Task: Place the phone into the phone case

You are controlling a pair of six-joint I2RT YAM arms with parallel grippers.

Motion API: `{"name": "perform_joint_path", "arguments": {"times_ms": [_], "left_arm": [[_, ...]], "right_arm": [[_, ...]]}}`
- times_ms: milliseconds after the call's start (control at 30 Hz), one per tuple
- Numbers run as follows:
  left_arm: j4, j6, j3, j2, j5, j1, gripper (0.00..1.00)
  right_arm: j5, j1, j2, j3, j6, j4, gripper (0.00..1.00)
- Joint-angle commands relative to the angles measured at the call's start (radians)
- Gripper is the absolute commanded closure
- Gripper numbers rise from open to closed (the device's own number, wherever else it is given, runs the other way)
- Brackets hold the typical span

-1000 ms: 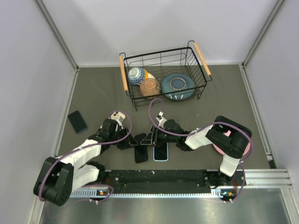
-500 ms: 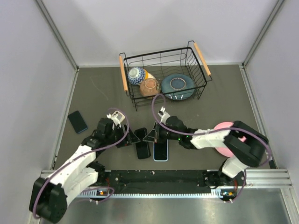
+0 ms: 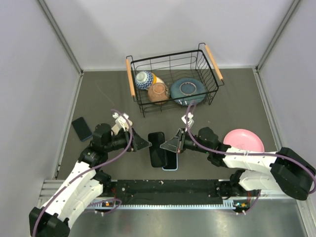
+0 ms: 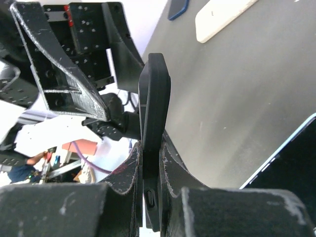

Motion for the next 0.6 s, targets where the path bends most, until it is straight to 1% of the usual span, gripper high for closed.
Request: {"name": "perform_joint_path", "arguments": {"times_ms": [0,67,100,200,333,433,467,533,567], "left_arm": [[0.302,-0.140,-0.075,-0.030,0.151,-0.002,0.32],[0.399,-0.224,-0.109,-0.028,0.185,-0.004,0.32],[0.457,-0.240,-0.134,-0.025,0.193,-0.002,0.32],[0.474,-0.252,-0.145,-0.005,0.216,-0.004,0.33],[0.515,-0.278,-0.158,0.001,0.223,-0.002,0.38],[0.577,-0.321,-0.180,0.001,0.222,-0.004,0.51],[0.589,-0.330,-0.185,0.002,0.223,-0.004,0.59],[0.594,-0.344,-0.192,0.006,0.220,-0.004,0.66],[0.585,-0.344,-0.191,0.007,0.214,-0.004,0.77]], "right_arm": [[-0.075,-0.006,-0.054,-0.011,0.065,0.286,1.00],[-0.101,-0.006,-0.043,-0.008,0.074,0.307,1.00],[-0.108,-0.006,-0.036,-0.009,0.078,0.350,1.00],[-0.117,-0.006,-0.017,-0.037,0.120,0.453,1.00],[-0.144,-0.006,0.024,-0.034,0.147,0.495,1.00],[-0.147,-0.006,0.042,-0.031,0.154,0.490,1.00],[-0.144,-0.006,0.052,-0.029,0.155,0.479,1.00],[-0.145,-0.005,0.056,-0.026,0.149,0.456,0.95],[-0.145,-0.006,0.058,-0.028,0.144,0.446,0.93]]}}
